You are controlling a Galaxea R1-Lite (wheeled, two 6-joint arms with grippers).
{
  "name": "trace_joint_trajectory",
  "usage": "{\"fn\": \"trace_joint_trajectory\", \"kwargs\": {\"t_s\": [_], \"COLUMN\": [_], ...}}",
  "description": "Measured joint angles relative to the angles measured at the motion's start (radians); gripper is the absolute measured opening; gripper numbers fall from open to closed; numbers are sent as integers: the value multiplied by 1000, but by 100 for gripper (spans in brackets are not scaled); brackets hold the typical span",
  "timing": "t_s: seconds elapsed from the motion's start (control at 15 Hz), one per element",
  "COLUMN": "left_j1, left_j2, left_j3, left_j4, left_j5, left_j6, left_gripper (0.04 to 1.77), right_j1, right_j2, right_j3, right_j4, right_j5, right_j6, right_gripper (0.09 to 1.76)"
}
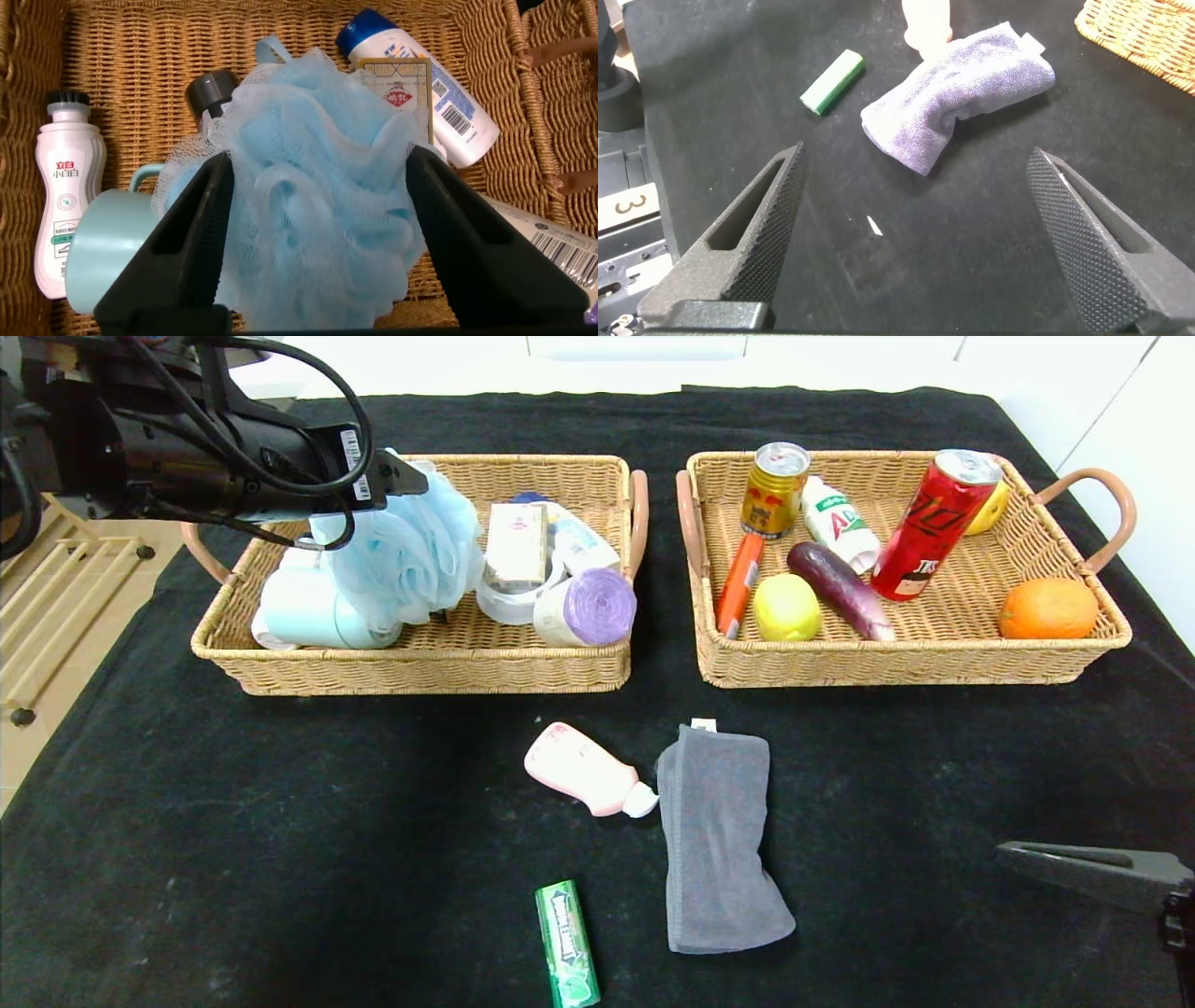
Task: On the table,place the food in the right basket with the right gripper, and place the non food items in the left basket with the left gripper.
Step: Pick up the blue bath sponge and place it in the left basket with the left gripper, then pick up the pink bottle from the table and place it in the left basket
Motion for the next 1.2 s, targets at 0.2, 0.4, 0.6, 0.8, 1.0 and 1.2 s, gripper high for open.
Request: {"fn": "trace_joint_trajectory", "kwargs": {"t_s": [0.2, 0.4, 0.6, 0.8, 1.0, 1.2], "left_j1": [1, 0, -2, -17, -57, -119], "left_j2": [-4, -5, -13, -42, -106, -187], "left_j3": [1, 1, 8, 39, 132, 256], "left_j4": [0, 0, 1, 5, 10, 11], "left_j5": [0, 7, 12, 13, 36, 87], "left_j6": [0, 1, 1, 2, 3, 7], "left_gripper": [145, 153, 159, 163, 166, 168], "right_j1": [1, 2, 7, 7, 8, 8], "right_j2": [0, 0, 0, 0, 0, 1], "right_j3": [1, 4, 6, 6, 6, 6], "right_j4": [0, 0, 0, 0, -1, 1], "right_j5": [1, 1, 1, 1, 1, 1], "right_j6": [-1, -1, -1, -1, -1, -1], "right_gripper": [171, 171, 171, 171, 171, 171]}}
